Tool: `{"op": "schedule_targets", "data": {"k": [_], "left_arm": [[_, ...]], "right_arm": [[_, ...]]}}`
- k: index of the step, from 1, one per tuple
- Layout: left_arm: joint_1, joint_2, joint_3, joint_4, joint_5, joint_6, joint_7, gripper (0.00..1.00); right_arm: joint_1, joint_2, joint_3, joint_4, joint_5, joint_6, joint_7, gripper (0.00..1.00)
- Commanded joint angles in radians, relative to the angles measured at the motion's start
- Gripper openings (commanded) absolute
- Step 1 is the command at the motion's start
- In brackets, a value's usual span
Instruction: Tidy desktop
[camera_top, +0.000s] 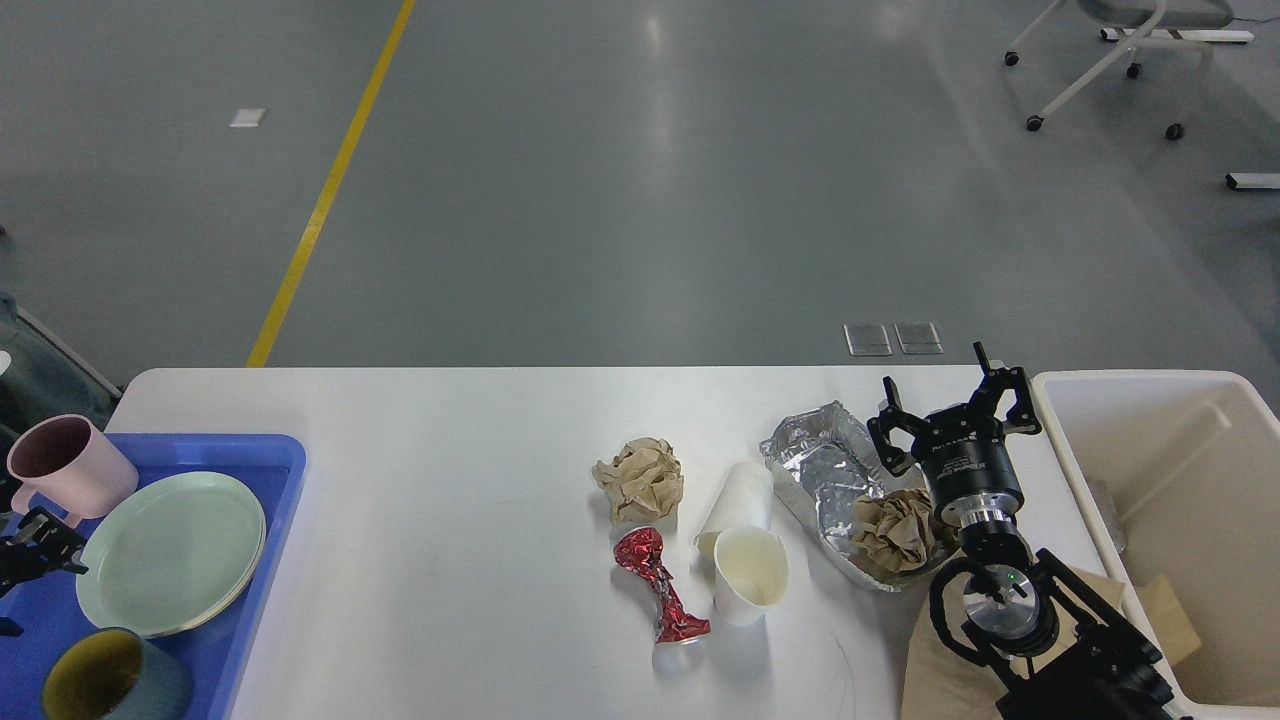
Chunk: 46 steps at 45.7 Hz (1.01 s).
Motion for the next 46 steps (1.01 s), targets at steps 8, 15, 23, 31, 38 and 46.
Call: {"op": "schedule_targets", "data": {"k": [8,15,23,31,38,46], "left_arm": [[-0.069,0.013,0.005,-0.002,0.013,-0.009,0.017,0.89],[-0.239,0.032,-0.029,-0.005,0.009,-0.046,0.006,0.96],[-0.292,0.075,-0.228,-0.005,0.010,-0.078,-0.001,0.96],[-0.186,0.079,-0.558,0.021,0.013,-0.063,-0.011,0.96],[-0.069,0.068,-0.849,0.035,0.013,-0.071,-0.020,0.96],[0.164,0.007,-1.306,0.049,0.012,-0.069,-0.159,0.96]], "right_arm": [[0.000,0.000,0.000,0.000,0.000,0.000,-0.001,1.00],[0.000,0.000,0.000,0.000,0.000,0.000,0.001,1.00],[0.000,-0.001,0.000,0.000,-0.001,0.000,0.001,1.00],[0.000,-0.001,0.000,0.000,-0.001,0.000,-0.001,1.00],[0.000,0.000,0.000,0.000,0.000,0.000,0.001,1.00],[0.000,-0.001,0.000,0.000,0.000,0.000,0.001,1.00]]}}
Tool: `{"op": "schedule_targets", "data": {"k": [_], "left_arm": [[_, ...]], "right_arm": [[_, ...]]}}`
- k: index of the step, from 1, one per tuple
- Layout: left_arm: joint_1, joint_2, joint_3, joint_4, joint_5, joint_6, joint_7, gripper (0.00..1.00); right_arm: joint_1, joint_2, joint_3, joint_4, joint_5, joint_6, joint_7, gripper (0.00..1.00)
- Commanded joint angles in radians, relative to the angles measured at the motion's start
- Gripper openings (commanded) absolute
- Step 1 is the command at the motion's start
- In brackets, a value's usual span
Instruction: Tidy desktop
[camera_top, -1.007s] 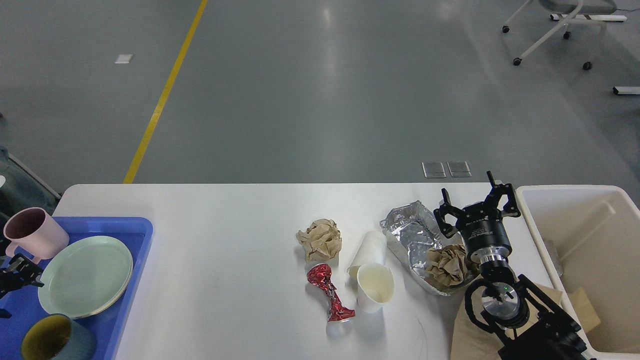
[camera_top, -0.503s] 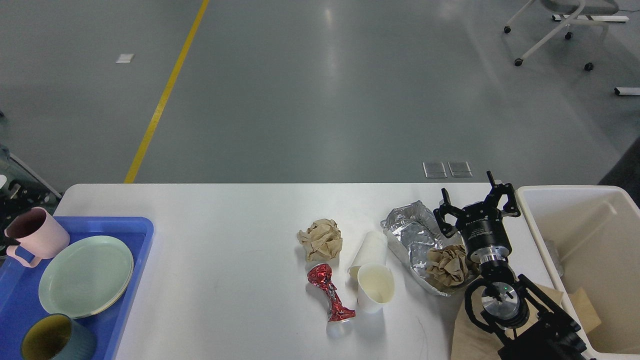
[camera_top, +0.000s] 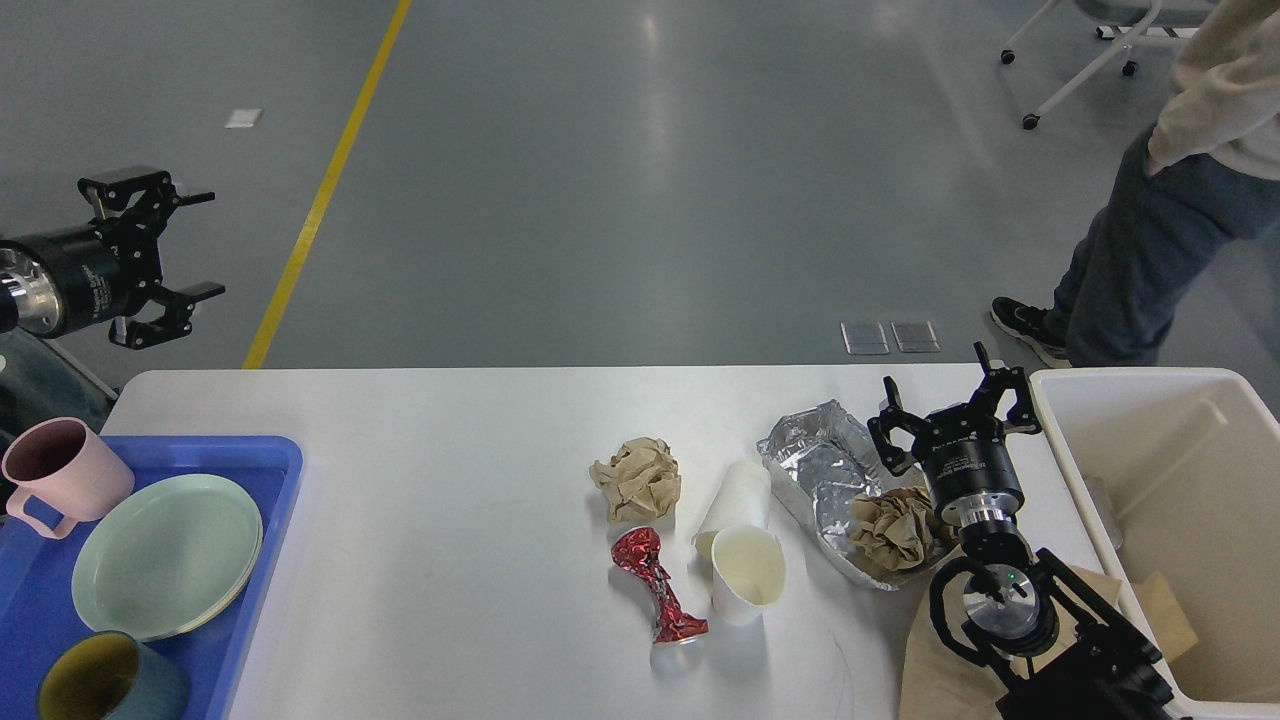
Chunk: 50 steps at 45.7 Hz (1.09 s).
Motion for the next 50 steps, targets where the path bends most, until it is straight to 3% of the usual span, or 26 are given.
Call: {"op": "schedule_targets", "data": {"k": [1,4,6,16,27,36,41,50], "left_arm": [[0.179,-0.061,-0.355,0.015,-0.001,0.005,-0.122,0.96],[0.255,-0.121,-0.524,0.064,0.001,0.011,-0.167,0.96],[0.291,-0.177,-0.615,0.094,0.001,0.011,-0.168,0.96],[0.455,-0.357,-0.799,0.131,-0.001,0.144,-0.196,0.96],[0.742,-0.408,-1.130,-0.124,0.115,0.150,-0.204,0.96],[0.976,-0.570,-1.477,-0.280,0.464,0.169,-0.193,0.96],[1.050,-0.616,-1.541,-0.328,0.527,0.167,-0.184,0.96],[1.062,-0.621,-1.546,-0.328,0.527,0.147,-0.175,0.96]], "right_arm": [[0.000,0.001,0.000,0.000,0.000,0.000,-0.001,1.00],[0.000,0.001,0.000,0.000,0.000,0.000,0.001,1.00],[0.000,-0.001,0.000,0.000,0.000,0.000,0.001,1.00],[0.000,-0.001,0.000,0.000,0.000,0.000,0.001,1.00],[0.000,0.001,0.000,0.000,0.000,0.000,0.001,1.00],[0.000,-0.001,0.000,0.000,0.000,0.000,-0.001,1.00],[0.000,-0.001,0.000,0.000,0.000,0.000,-0.001,1.00],[0.000,0.001,0.000,0.000,0.000,0.000,0.001,1.00]]}}
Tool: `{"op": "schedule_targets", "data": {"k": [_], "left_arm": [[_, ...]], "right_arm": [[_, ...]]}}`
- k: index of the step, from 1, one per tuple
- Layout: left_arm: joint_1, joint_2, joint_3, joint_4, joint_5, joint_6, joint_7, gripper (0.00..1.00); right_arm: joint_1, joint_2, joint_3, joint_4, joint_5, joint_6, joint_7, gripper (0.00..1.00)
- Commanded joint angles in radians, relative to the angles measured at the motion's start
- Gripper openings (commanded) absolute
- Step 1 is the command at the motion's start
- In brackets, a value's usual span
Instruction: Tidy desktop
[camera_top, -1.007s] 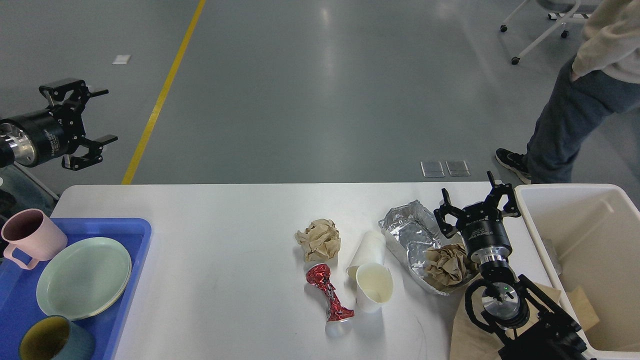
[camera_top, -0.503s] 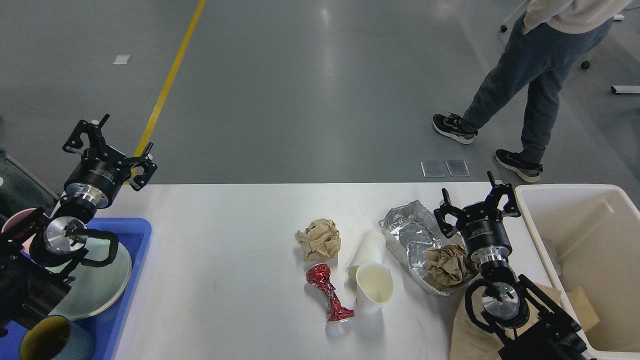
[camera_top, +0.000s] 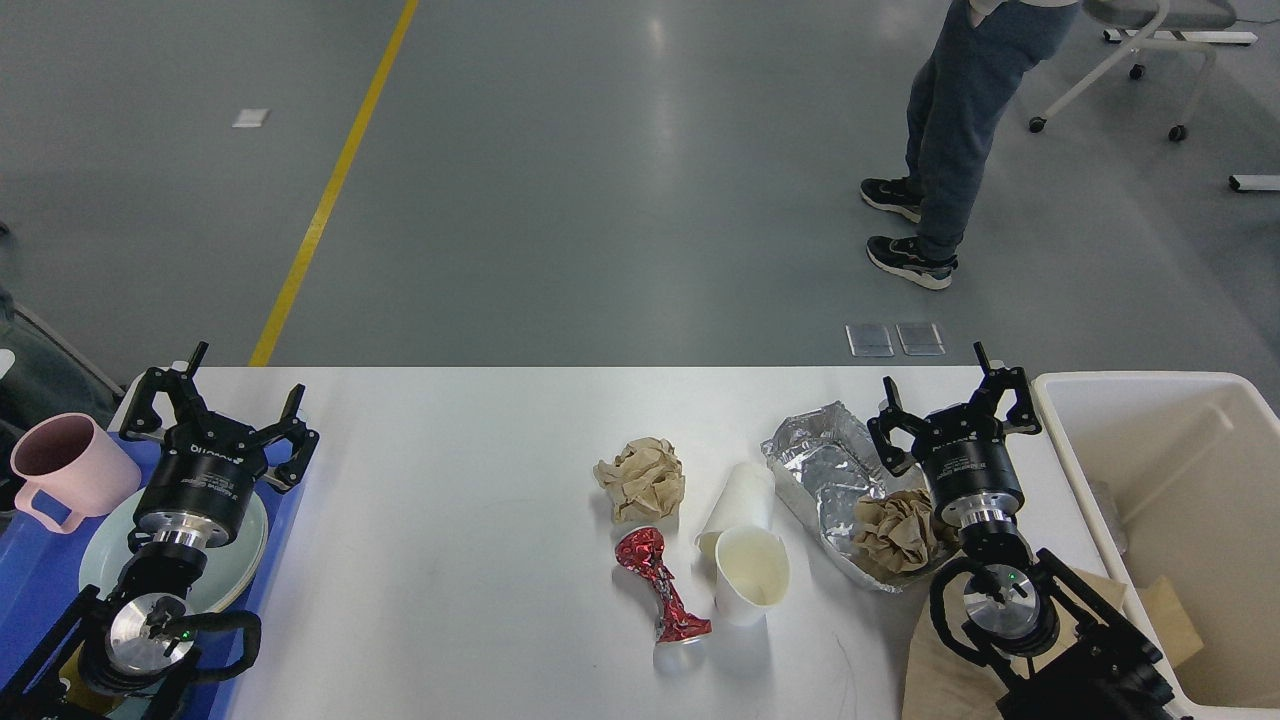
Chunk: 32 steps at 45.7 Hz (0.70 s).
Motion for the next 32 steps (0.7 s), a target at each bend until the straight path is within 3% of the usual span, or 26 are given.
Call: {"op": "schedule_targets", "data": {"k": [1,32], "left_arm": [[0.012,-0.004,0.003,-0.003,0.003,-0.013,0.003,0.96],[-0.033,0.007,-0.125,0.000,-0.003,-0.016,-0.007,0.96]], "right_arm": [[0.000,0.000,0.000,0.000,0.000,0.000,0.000,1.00],[0.000,0.000,0.000,0.000,0.000,0.000,0.001,1.00]]}}
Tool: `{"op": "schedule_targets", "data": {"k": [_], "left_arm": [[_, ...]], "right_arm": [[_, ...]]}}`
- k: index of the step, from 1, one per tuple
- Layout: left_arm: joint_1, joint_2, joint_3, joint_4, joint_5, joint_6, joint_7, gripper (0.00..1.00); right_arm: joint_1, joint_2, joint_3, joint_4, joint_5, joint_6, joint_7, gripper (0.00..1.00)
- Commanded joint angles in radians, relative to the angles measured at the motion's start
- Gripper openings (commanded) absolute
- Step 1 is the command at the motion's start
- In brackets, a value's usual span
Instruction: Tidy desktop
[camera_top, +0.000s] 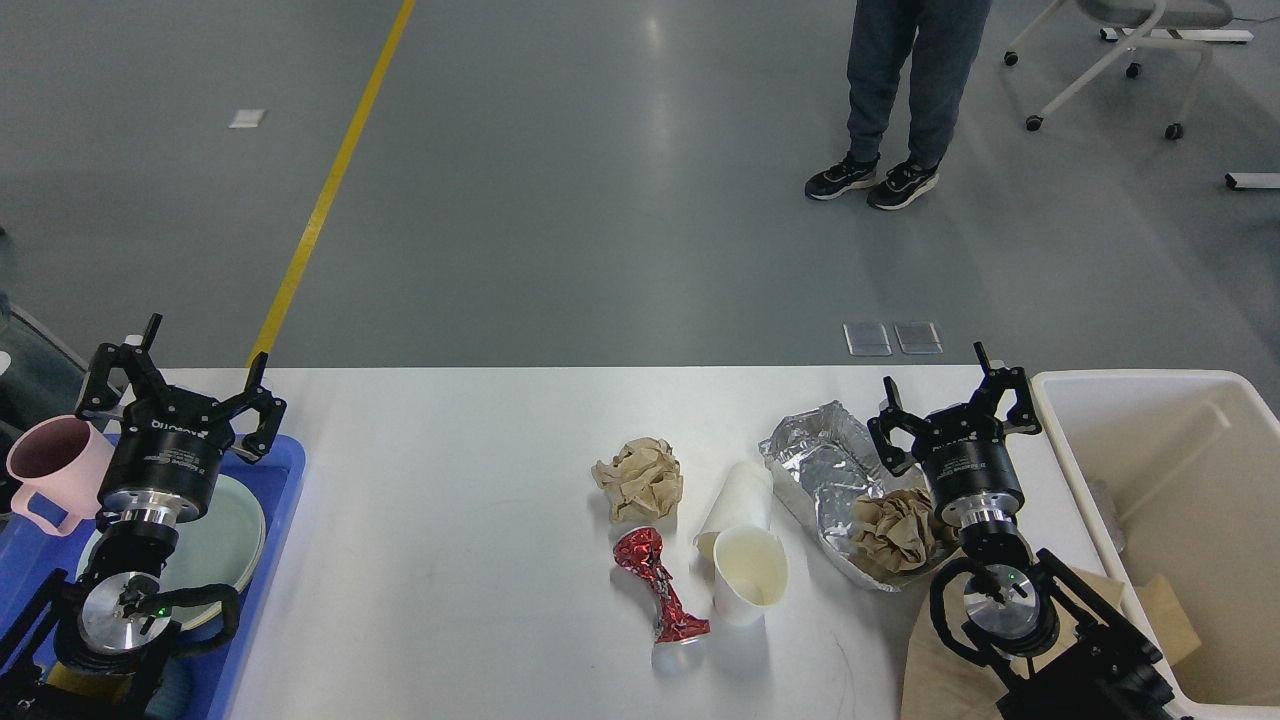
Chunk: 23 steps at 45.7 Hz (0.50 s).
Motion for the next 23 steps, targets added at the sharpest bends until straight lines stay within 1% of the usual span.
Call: {"op": "schedule_targets", "data": {"k": [1,5,8,11,14,18,21,23], "left_arm": [[-0.007,0.004,-0.041,0.002,-0.007,-0.001,0.005,0.96],[-0.008,0.003,-0.044,0.003,-0.007,-0.001,-0.001,0.96],[-0.008,0.000,-0.045,0.002,-0.009,-0.004,0.002,0.96],[-0.007,-0.008,-0.044,0.002,-0.007,-0.022,0.001,0.96],[-0.004,-0.006,-0.045,0.002,-0.007,-0.068,-0.001,0.96],[-0.005,-0.005,-0.044,0.002,-0.006,-0.174,-0.001,0.97],[-0.008,-0.005,-0.047,0.002,-0.007,-0.231,0.007,0.96],[-0.011,-0.003,-0.044,0.002,-0.007,-0.241,0.013,0.96]], "right_arm": [[0.000,0.001,0.000,0.000,0.000,0.000,-0.001,1.00],[0.000,-0.001,0.000,0.000,0.000,0.000,-0.001,1.00],[0.000,0.001,0.000,0.000,0.000,0.002,-0.001,1.00],[0.000,0.001,0.000,0.000,0.000,0.002,-0.001,1.00],[0.000,0.001,0.000,0.000,0.000,0.000,0.001,1.00],[0.000,0.001,0.000,0.000,0.000,0.000,-0.001,1.00],[0.000,0.001,0.000,0.000,0.000,0.000,-0.001,1.00],[0.000,0.001,0.000,0.000,0.000,0.000,0.001,1.00]]}}
